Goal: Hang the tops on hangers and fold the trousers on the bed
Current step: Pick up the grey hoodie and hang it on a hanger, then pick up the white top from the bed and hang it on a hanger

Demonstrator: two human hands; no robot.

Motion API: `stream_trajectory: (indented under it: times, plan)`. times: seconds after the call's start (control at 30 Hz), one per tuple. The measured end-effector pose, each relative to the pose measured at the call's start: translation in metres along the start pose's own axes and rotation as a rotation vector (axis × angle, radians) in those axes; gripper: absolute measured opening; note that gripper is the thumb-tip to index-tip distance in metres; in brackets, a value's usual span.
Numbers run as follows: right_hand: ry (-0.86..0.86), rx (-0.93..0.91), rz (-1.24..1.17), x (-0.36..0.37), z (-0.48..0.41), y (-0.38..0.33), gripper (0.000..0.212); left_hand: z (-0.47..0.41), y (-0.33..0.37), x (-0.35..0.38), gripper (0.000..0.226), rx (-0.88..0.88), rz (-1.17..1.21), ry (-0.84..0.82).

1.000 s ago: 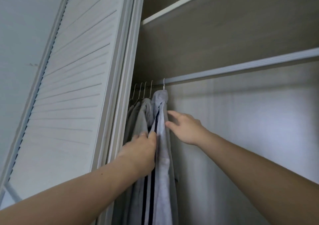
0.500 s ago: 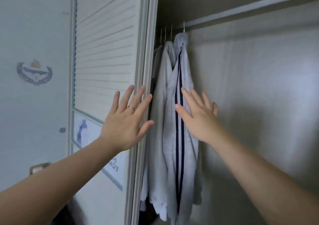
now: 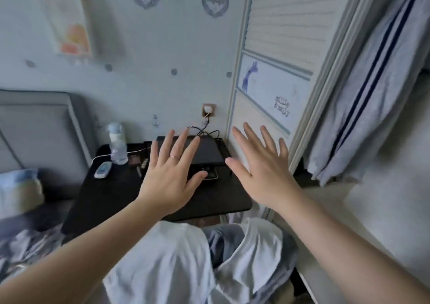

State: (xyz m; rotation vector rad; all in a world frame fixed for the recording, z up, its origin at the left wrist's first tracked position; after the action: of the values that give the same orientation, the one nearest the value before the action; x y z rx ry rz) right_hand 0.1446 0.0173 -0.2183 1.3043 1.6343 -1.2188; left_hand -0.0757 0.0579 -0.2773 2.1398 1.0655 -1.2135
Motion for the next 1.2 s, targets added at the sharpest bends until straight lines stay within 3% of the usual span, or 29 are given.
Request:
stream_trajectory:
  times: [0.4,0.77,0.97,1.2]
  plan:
    - [-0.486,-0.461,-0.180,0.168,0.114,-0.263,0.069,0.334,-0.108,-0.045,0.077,-0.662,0.006,-0.185]
    - [-0.896,-0.780,-0.191,0.307,0.248,-0.547,0.065,0.657,-0.187,-0.133,0.076,-1.339,-0.003,-0.184]
    - [-1.080,-1.085,-0.114,0.341,0.320,-0.655,0.061,0.762,-0.177,-0.178,0.074,-1.715,-0.070,-0.078]
    - [-1.226,-1.455,-0.045,0.374,0.388,-0.729,0.061,0.820,-0.111,-0.193,0.076,-2.158,-0.166,0.035]
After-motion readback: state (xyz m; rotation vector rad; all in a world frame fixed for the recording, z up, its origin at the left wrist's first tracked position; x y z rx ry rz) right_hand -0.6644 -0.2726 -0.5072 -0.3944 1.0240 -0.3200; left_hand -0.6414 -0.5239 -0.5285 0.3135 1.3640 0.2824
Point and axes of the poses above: each hand's wrist, its own z-axis away from the middle knuckle, its own x-axis out of the palm, y = z × x, the point moved 1 cm from there along -z, towards the middle knuckle, and after that the axes turned 12 degrees about x, right-handed, at the moved point
